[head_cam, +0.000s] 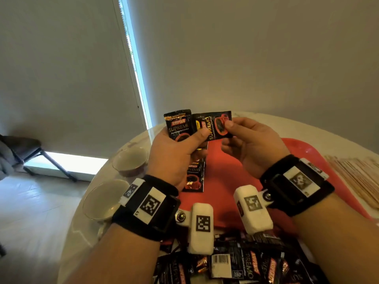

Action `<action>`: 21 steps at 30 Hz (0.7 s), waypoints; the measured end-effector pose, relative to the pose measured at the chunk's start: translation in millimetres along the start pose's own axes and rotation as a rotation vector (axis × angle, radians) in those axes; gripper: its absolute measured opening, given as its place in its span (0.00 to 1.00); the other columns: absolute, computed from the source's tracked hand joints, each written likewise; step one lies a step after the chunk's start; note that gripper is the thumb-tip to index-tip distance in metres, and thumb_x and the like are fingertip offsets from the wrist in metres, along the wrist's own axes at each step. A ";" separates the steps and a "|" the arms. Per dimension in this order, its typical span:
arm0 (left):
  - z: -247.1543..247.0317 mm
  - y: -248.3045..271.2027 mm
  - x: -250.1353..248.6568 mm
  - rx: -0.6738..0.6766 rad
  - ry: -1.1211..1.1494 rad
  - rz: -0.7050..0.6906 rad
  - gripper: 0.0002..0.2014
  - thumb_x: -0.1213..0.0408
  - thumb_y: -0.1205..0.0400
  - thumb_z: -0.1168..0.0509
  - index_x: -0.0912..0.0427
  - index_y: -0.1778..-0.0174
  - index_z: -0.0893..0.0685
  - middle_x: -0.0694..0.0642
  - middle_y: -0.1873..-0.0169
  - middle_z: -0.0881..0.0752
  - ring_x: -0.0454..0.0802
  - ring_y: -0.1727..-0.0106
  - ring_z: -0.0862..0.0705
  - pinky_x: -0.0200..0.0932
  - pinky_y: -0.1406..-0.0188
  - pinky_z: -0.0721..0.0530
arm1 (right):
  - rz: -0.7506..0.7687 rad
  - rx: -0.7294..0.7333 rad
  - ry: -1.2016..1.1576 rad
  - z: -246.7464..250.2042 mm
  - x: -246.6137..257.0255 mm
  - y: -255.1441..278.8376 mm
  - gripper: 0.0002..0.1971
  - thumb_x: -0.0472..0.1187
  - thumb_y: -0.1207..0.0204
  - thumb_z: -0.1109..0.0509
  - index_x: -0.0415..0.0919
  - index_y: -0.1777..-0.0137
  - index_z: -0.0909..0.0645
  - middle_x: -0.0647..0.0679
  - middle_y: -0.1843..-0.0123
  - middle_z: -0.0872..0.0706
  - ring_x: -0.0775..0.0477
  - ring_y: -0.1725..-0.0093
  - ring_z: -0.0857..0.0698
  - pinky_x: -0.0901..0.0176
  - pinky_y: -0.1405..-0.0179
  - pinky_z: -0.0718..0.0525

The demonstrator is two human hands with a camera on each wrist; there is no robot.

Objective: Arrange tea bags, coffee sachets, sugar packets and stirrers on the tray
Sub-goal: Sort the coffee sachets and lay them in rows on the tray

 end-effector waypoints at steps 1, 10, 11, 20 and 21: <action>2.0 -1.1 0.5 0.002 -0.010 0.002 0.17 0.72 0.21 0.22 0.67 0.38 0.14 0.64 0.51 0.06 0.59 0.54 0.08 0.44 0.66 0.10 | 0.043 -0.004 0.026 -1.8 4.4 0.4 0.03 0.35 0.20 0.27 0.41 0.55 0.14 0.45 0.63 0.11 0.50 0.70 0.16 0.61 0.71 0.14; 6.4 -3.3 4.4 0.029 -0.025 0.072 0.15 0.78 0.22 0.23 0.64 0.42 0.13 0.59 0.55 0.06 0.52 0.60 0.10 0.41 0.70 0.15 | 0.363 -0.004 0.391 -11.7 30.8 3.9 0.02 0.40 0.23 0.21 0.48 0.56 0.09 0.49 0.61 0.08 0.52 0.65 0.13 0.59 0.71 0.17; 6.8 -3.7 2.2 0.016 -0.006 0.047 0.13 0.77 0.22 0.23 0.62 0.44 0.13 0.57 0.58 0.07 0.50 0.61 0.10 0.41 0.70 0.15 | 0.368 -0.008 0.453 -9.2 31.4 2.3 0.04 0.37 0.23 0.21 0.48 0.55 0.09 0.48 0.62 0.09 0.52 0.66 0.14 0.59 0.71 0.17; 12.4 -5.5 -10.2 -0.093 -0.052 -0.075 0.16 0.65 0.25 0.17 0.64 0.45 0.11 0.61 0.55 0.05 0.61 0.51 0.04 0.63 0.47 0.07 | 0.089 0.135 0.644 -13.9 21.1 4.9 0.06 0.30 0.25 0.22 0.42 0.57 0.11 0.45 0.65 0.11 0.49 0.65 0.13 0.54 0.66 0.14; 12.8 -4.8 -9.0 -0.089 -0.082 -0.063 0.18 0.63 0.27 0.16 0.63 0.44 0.11 0.61 0.53 0.05 0.61 0.51 0.04 0.65 0.46 0.07 | 0.067 0.151 0.668 -15.5 20.6 4.0 0.06 0.29 0.25 0.23 0.40 0.57 0.11 0.43 0.64 0.10 0.48 0.65 0.12 0.54 0.66 0.13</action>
Point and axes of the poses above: each hand's wrist, its own y-axis away from the middle knuckle, its own z-axis out of the back of the hand, x = y × z, the point moved 2 cm from there along -y, towards the middle knuckle
